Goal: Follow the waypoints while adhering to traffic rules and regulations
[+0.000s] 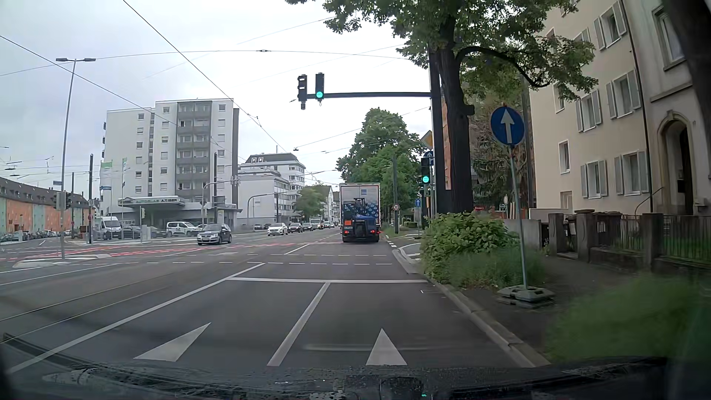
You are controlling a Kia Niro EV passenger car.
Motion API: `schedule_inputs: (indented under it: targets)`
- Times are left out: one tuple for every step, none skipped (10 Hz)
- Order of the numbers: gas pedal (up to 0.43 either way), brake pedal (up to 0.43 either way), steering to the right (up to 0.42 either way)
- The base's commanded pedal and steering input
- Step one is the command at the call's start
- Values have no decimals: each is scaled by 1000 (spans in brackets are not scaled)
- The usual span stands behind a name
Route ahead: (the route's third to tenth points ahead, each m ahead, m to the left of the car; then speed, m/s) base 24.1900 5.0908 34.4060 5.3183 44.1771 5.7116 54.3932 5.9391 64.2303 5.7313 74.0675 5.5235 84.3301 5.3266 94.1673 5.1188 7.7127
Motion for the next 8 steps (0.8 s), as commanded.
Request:
schedule_inputs:
  targets:
    - [67,0,-4]
    - [67,0,-4]
    - [67,0,-4]
    - [67,0,-4]
    - [79,0,-4]
    - [79,0,-4]
    - [79,0,-4]
    - [79,0,-4]
